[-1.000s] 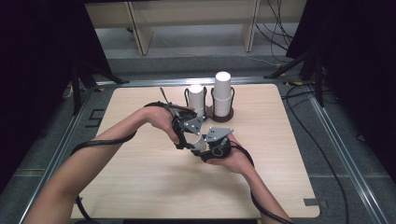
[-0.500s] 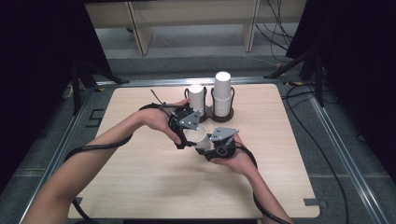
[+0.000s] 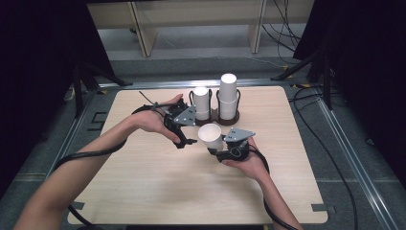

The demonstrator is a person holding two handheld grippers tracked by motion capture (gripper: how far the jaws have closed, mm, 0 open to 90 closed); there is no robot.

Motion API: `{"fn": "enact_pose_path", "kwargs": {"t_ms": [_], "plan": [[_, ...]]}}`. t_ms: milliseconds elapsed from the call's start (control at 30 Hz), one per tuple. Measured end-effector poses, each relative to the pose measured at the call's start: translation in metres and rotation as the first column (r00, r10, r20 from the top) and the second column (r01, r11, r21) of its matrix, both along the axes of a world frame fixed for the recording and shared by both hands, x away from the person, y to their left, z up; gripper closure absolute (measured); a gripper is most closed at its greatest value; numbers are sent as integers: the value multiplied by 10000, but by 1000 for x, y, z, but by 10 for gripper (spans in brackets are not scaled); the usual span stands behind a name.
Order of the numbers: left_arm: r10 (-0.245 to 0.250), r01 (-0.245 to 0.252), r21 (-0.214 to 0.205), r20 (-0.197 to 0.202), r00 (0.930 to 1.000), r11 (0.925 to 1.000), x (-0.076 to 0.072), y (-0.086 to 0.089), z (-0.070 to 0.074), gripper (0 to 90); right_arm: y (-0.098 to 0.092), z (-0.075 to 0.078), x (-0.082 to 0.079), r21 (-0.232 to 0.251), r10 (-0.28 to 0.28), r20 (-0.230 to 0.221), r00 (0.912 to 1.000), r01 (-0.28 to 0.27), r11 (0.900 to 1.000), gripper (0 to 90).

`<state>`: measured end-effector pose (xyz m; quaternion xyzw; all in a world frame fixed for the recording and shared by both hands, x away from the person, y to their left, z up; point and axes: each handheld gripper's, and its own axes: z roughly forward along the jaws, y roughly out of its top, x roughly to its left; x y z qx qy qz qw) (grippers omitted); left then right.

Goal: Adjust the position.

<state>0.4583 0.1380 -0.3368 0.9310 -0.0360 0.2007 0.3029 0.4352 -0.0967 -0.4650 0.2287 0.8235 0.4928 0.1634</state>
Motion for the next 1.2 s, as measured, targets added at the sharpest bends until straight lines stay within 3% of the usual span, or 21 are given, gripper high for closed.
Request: {"fn": "enact_pose_path", "kwargs": {"t_ms": [133, 233, 633, 800, 833, 900, 1000, 1033, 1100, 1133, 1167, 1200], "plan": [[333, -331, -535, 26, 9994, 9980, -3, 7, 0, 3, -4, 2, 0, 239, -234, 58, 9997, 232, 9994, 340], [632, -627, -1100, 12, 9980, 9920, -5, 13, -3, 1, -8, 2, 0, 382, -503, 100, 9987, 499, 9980, 340], [1560, -1534, -1921, -14, 9878, 9693, -9, 34, -17, 0, -21, 0, 0, 862, -1205, 209, 9925, 1182, 9892, 339], [2193, -2152, -2427, -105, 9756, 9459, -13, 40, -29, 0, -28, 0, -3, 1164, -1612, 106, 9869, 1589, 9804, 340], [2309, -2274, -2477, -154, 9729, 9418, -13, 42, -31, 0, -31, 0, -2, 1156, -1560, 338, 9872, 1512, 9817, 340], [2527, -2476, -2630, -148, 9674, 9325, -14, 43, -38, 0, -35, -1, -3, 1457, -1781, 258, 9837, 1725, 9742, 340], [2748, -2716, -2826, -290, 9611, 9200, -16, 45, -44, 0, -42, 0, -6, 1401, -2172, 133, 9760, 2133, 9669, 339], [2907, -2868, -3160, -359, 9562, 9044, -17, 45, -48, 0, -45, 0, -5, 1414, -2255, 409, 9734, 2177, 9657, 339], [2902, -2875, -3018, -367, 9562, 9090, -18, 48, -51, 0, -48, -1, -6, 1720, -2395, 183, 9707, 2329, 9572, 339], [2942, -2916, -3081, -392, 9550, 9056, -18, 48, -53, 0, -51, 0, -8, 1573, -2521, 195, 9675, 2460, 9564, 339], [2998, -2995, -3200, -496, 9527, 8988, -19, 48, -55, 0, -52, 0, -8, 1725, -2536, 172, 9671, 2470, 9535, 339], [2946, -2949, -3057, -483, 9544, 9053, -19, 50, -57, 0, -54, 0, -8, 1655, -2691, 312, 9626, 2605, 9512, 339]]}}
